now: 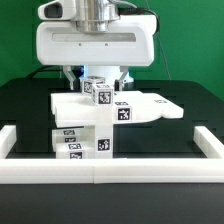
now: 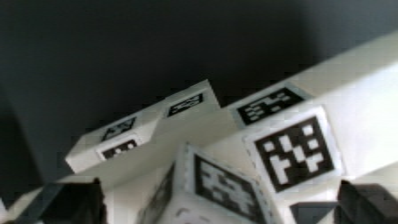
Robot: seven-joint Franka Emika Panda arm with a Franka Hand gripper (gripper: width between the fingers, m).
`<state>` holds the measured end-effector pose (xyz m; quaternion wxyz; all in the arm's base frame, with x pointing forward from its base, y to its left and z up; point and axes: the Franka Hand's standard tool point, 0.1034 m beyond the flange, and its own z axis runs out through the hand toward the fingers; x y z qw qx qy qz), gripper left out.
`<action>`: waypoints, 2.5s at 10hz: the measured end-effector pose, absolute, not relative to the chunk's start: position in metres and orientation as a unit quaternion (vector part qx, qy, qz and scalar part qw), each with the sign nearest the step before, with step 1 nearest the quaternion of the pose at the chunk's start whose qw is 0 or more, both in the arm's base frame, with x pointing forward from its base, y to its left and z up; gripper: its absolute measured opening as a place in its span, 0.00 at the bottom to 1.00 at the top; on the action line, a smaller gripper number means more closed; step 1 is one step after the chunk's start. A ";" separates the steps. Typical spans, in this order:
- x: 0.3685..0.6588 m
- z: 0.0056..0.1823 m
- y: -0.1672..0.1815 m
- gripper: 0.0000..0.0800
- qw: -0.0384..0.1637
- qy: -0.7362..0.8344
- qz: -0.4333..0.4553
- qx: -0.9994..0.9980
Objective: Assemble chair
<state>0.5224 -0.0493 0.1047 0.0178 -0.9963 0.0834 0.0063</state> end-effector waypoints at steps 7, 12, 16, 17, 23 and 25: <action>0.522 0.105 -0.053 0.81 0.016 -0.155 0.004 -0.988; 0.521 0.104 -0.055 0.66 0.011 -0.245 0.005 -0.969; 0.521 0.104 -0.055 0.34 0.010 -0.228 0.006 -0.974; 0.521 0.104 -0.055 0.34 0.011 -0.218 0.006 -0.976; 0.522 0.105 -0.055 0.34 0.014 0.049 0.007 -0.999; 0.522 0.105 -0.055 0.34 0.014 0.114 0.007 -0.993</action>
Offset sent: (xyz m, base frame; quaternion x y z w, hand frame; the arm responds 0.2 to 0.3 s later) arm -0.0025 0.0028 0.0006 0.0024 0.0079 -0.1401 0.9901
